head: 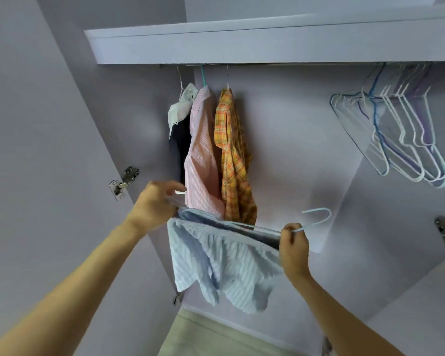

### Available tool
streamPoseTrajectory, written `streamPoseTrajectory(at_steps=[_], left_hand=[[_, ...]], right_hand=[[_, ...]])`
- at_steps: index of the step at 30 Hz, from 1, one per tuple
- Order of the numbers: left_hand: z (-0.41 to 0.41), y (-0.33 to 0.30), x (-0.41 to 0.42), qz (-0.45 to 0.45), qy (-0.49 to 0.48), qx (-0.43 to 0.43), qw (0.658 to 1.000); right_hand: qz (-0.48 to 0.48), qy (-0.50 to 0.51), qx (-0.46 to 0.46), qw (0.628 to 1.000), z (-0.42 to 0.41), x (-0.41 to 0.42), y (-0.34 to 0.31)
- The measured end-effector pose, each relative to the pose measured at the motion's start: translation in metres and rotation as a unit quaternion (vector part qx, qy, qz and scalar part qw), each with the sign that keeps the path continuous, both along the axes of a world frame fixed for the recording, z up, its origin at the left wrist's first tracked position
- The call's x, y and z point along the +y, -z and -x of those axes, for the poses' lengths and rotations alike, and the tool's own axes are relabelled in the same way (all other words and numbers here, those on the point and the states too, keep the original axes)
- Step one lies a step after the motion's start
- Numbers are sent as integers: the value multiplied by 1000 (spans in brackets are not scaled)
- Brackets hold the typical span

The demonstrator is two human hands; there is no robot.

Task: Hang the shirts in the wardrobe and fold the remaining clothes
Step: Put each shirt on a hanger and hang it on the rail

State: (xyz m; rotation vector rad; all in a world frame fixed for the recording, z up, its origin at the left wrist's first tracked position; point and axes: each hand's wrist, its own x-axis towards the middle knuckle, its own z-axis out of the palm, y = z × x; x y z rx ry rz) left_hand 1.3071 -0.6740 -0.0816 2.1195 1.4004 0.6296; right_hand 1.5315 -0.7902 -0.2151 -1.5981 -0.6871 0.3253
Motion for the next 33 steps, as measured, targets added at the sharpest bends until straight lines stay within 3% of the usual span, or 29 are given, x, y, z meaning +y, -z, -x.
streamPoseTrajectory(at_steps=[2,4,7,10,12,15,18,21,25,27,30,33], left_hand=[[9,8,-1,-8,-19,132,991],[12,15,-4,21,-38,184,982],[7,15,-6,17,-55,190,980],[-9,13,-9,27,-32,154,987],[-16,12,-12,71,23,102,992],[-7,13,-12,104,72,17,992],[10,23,-11,20,61,87,994],[8,43,-19,-61,94,199,974],[-18,71,-26,-160,60,259,950],[-24,75,-22,-199,40,223,953],[-20,73,-11,-182,42,146,971],[-11,72,2,-183,49,106,976]], right_hand=[[9,-19,-82,996,-9,2,-8],[20,-42,-155,987,-13,8,-21],[62,-85,-272,956,-12,18,-38],[109,-204,-353,907,-6,27,-53],[112,-256,-355,892,-1,31,-62],[80,-234,-319,915,-5,32,-69],[83,-236,-300,921,-12,29,-71],[86,-234,-280,927,-14,29,-75],[69,-242,-268,930,-4,32,-85],[67,-257,-262,928,-3,30,-89],[61,-306,-253,916,-16,19,-88],[172,-295,-339,877,-50,8,-78]])
